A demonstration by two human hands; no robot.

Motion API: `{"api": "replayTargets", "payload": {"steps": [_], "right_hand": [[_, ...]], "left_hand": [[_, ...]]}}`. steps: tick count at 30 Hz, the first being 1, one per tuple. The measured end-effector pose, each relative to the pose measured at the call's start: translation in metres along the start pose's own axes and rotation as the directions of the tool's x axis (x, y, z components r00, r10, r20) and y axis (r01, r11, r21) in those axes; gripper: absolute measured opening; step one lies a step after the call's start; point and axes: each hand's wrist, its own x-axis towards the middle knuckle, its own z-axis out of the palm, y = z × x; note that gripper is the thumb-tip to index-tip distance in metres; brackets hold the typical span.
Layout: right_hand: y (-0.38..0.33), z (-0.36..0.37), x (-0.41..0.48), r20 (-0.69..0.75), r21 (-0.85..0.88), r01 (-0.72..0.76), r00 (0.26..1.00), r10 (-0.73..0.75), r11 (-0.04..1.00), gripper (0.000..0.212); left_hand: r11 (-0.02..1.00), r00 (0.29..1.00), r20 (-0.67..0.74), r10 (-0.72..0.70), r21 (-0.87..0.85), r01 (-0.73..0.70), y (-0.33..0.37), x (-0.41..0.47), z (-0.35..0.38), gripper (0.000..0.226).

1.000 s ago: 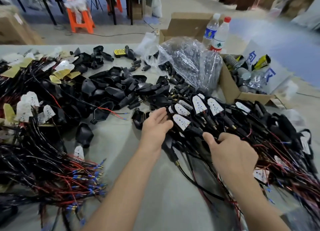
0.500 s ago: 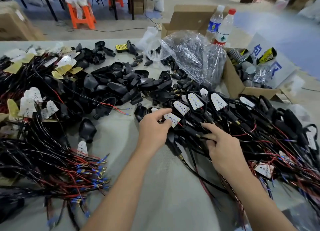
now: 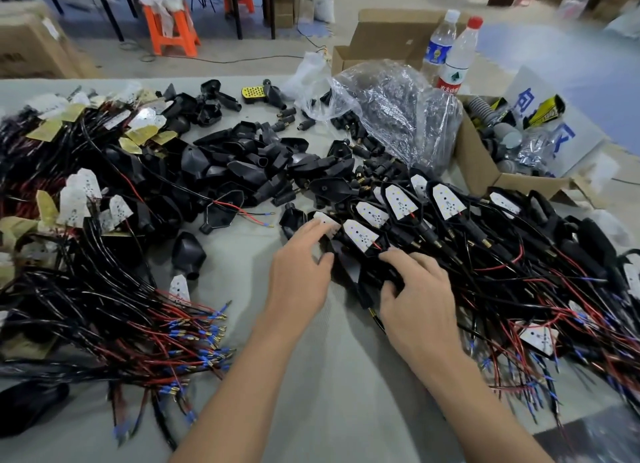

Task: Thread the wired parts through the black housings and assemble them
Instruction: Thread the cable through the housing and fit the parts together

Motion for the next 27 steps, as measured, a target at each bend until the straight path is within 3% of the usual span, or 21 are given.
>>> {"api": "replayTargets", "payload": {"steps": [5,8,10,12,14,17,19,22,25,27], "right_hand": [[-0.022,0.023,-0.004,0.080,0.112,0.120,0.988,-0.129,0.986,0.039],[-0.029,0.038,-0.010,0.221,-0.026,0.315,0.927,-0.302,0.949,0.046],[-0.022,0.043,-0.006,0.357,-0.151,0.393,0.877,-0.321,0.907,0.051],[-0.012,0.039,0.005,0.393,-0.198,0.415,0.863,-0.316,0.888,0.050],[-0.001,0.032,0.018,0.387,-0.242,0.401,0.875,-0.291,0.884,0.051],[0.017,0.023,0.039,0.334,-0.226,0.307,0.916,-0.222,0.924,0.078],[0.021,0.020,0.051,0.289,-0.195,0.241,0.941,-0.179,0.951,0.081],[0.011,0.028,0.052,0.193,-0.154,0.257,0.955,-0.226,0.954,0.063],[-0.013,0.044,0.037,0.078,-0.089,0.393,0.919,-0.387,0.915,0.034],[-0.038,0.058,0.032,0.097,0.032,0.434,0.895,-0.435,0.901,0.029]], "left_hand": [[0.982,0.981,-0.047,-0.188,0.000,0.188,-0.018,-0.016,-0.018,0.033],[0.979,0.978,0.077,-0.193,-0.051,0.198,-0.013,-0.026,-0.013,0.027],[0.983,0.980,0.088,-0.178,-0.027,0.181,-0.011,-0.031,-0.010,0.033],[0.979,0.979,0.071,-0.192,-0.050,0.196,-0.013,-0.034,-0.011,0.033],[0.974,0.974,0.067,-0.216,-0.060,0.220,-0.017,-0.036,-0.017,0.032],[0.964,0.966,0.057,-0.252,-0.066,0.256,-0.025,-0.039,-0.034,0.034],[0.960,0.962,0.037,-0.271,-0.067,0.273,-0.030,-0.041,-0.048,0.034],[0.958,0.960,-0.009,-0.280,-0.063,0.279,-0.033,-0.044,-0.064,0.032],[0.961,0.960,-0.053,-0.276,-0.046,0.273,-0.032,-0.043,-0.078,0.031],[0.966,0.963,-0.088,-0.254,0.012,0.256,-0.033,-0.040,-0.087,0.031]]}}
